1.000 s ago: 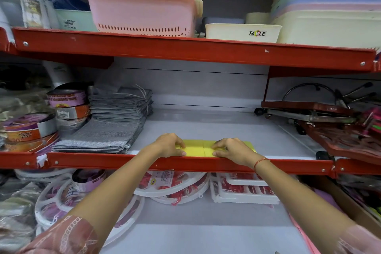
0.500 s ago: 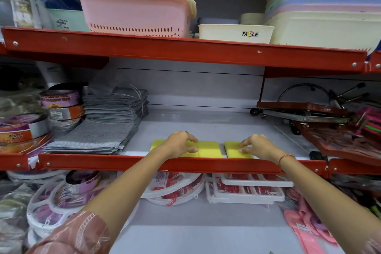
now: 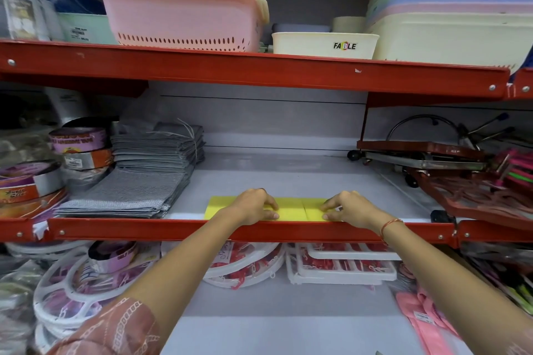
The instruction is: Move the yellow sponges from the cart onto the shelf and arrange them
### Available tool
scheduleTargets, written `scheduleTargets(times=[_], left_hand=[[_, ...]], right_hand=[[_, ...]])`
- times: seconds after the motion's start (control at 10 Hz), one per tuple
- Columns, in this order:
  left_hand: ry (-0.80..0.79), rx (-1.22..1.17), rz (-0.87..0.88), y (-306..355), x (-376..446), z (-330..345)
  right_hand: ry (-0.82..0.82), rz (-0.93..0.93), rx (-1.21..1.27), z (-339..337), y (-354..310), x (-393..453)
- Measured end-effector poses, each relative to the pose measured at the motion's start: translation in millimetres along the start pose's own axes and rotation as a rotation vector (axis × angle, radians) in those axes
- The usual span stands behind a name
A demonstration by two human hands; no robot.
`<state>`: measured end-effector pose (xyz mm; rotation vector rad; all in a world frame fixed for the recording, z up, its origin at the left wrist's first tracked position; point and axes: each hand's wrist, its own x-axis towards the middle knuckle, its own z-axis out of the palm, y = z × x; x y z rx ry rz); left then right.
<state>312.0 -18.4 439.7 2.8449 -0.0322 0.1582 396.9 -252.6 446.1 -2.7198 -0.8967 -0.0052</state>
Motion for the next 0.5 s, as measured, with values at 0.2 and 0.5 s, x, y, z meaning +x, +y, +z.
scheduleTargets(times=[0.2, 0.5], left_hand=[[-0.01, 0.012, -0.006, 0.4, -4.3, -0.3], [0.627, 0.087, 0.217, 4.8, -38.2, -72.5]], right_hand=[[0.007, -0.001, -0.045, -1.7, -10.9, -3.9], [0.757, -0.367, -0.069, -47.1, -78.3, -17.8]])
